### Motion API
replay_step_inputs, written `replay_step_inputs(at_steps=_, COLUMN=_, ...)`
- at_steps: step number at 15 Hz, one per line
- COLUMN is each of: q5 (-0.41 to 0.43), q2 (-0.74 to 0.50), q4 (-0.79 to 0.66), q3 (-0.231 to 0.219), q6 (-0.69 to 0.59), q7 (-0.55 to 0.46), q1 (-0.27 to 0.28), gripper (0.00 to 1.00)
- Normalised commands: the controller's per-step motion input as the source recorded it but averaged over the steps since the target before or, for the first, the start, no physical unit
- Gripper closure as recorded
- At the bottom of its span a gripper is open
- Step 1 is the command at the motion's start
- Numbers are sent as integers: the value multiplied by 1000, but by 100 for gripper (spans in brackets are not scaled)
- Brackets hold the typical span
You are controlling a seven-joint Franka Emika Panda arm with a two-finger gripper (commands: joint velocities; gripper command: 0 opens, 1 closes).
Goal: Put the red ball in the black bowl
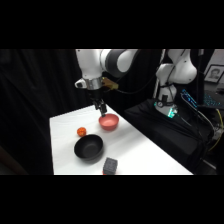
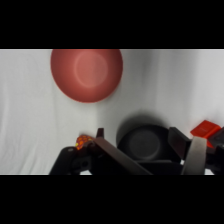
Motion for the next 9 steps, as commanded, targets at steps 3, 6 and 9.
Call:
replay_step_inputs(at_steps=3, q5=14, q2=40, q4=78, q3=3, q6=-24, q7=-38, q1=-17, gripper=0)
replay_step_inputs(at_steps=6, q5=36, q2=143, q4=232, q3=-12, q6=-41, q7=-115, q1=-47, gripper=0)
replay_step_inputs(at_steps=9, q5=72, q2=250, q4=372, q3=-30, q6=-17, q7=-157, q1=-75, gripper=0)
